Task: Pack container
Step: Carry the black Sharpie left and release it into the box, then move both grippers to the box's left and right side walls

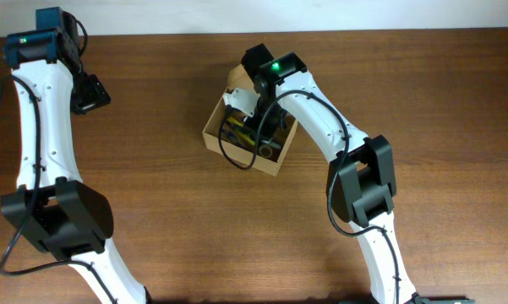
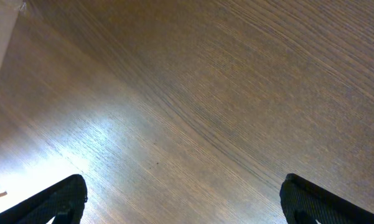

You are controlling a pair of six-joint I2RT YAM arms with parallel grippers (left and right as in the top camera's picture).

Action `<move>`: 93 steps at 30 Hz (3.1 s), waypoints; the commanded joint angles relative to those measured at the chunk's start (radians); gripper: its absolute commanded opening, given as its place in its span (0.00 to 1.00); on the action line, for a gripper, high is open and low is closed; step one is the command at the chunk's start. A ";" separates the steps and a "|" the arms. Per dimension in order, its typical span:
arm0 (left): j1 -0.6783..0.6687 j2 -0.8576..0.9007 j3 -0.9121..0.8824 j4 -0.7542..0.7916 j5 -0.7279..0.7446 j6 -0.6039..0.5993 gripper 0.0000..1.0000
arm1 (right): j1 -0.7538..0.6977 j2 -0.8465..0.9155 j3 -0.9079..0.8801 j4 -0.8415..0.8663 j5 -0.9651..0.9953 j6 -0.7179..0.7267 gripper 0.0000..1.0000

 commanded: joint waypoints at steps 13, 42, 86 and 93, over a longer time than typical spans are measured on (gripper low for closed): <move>0.008 0.009 -0.005 0.031 0.171 0.008 1.00 | -0.005 -0.131 0.137 -0.090 -0.019 0.248 0.57; -0.115 0.009 -0.005 0.167 0.464 0.057 0.14 | -0.375 -0.123 -0.303 0.245 -0.032 0.647 0.04; -0.108 0.438 -0.108 0.611 1.236 -0.034 0.01 | -0.391 -0.071 -0.303 0.523 -0.338 0.850 0.04; -0.112 0.482 -0.108 0.670 1.243 -0.089 0.01 | -0.389 -0.013 -0.303 0.541 -0.370 0.876 0.04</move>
